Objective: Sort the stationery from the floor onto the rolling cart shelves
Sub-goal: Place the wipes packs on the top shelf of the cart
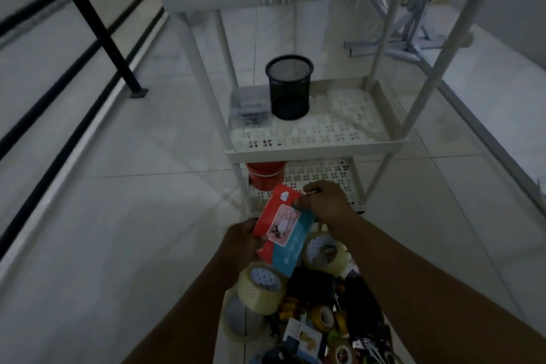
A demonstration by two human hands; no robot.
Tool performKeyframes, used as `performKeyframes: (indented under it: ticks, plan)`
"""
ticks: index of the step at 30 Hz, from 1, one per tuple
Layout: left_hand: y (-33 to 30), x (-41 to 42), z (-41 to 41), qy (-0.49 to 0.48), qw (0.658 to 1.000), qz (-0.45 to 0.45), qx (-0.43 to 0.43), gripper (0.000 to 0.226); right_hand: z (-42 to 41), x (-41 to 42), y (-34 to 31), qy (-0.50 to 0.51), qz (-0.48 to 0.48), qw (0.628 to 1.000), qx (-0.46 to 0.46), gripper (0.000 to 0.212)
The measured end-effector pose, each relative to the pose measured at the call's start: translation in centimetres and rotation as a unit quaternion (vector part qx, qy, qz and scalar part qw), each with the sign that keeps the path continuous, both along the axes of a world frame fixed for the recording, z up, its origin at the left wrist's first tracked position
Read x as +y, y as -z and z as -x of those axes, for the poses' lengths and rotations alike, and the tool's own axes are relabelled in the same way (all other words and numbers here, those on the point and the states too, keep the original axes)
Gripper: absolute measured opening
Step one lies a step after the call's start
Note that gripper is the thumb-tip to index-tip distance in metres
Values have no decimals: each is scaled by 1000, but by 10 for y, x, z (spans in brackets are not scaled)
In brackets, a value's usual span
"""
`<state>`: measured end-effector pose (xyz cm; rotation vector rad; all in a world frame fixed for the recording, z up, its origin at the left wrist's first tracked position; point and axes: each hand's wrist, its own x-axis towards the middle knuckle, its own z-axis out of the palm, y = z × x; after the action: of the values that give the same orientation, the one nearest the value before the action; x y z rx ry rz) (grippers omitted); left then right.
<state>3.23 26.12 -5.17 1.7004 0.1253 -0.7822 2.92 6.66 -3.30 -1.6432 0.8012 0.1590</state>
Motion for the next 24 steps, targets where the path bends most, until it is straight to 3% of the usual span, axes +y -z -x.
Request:
performKeyframes:
  ticks: [5,10,19,24]
  plan:
    - [-58,5,23,-30,997,64,41,26,24,9,-61,34,-118,992,-14,29]
    - [-136,12,40,-47,993,93,60,28,47,23,-133,-6,-125,992,-15,15]
    - [-307,15,39,-46,994,91,37,25,49,21,-306,-28,-124,991,-34,17]
    - [-366,12,30,-52,994,92,30,25,42,17,-364,-23,-136,990,-22,21]
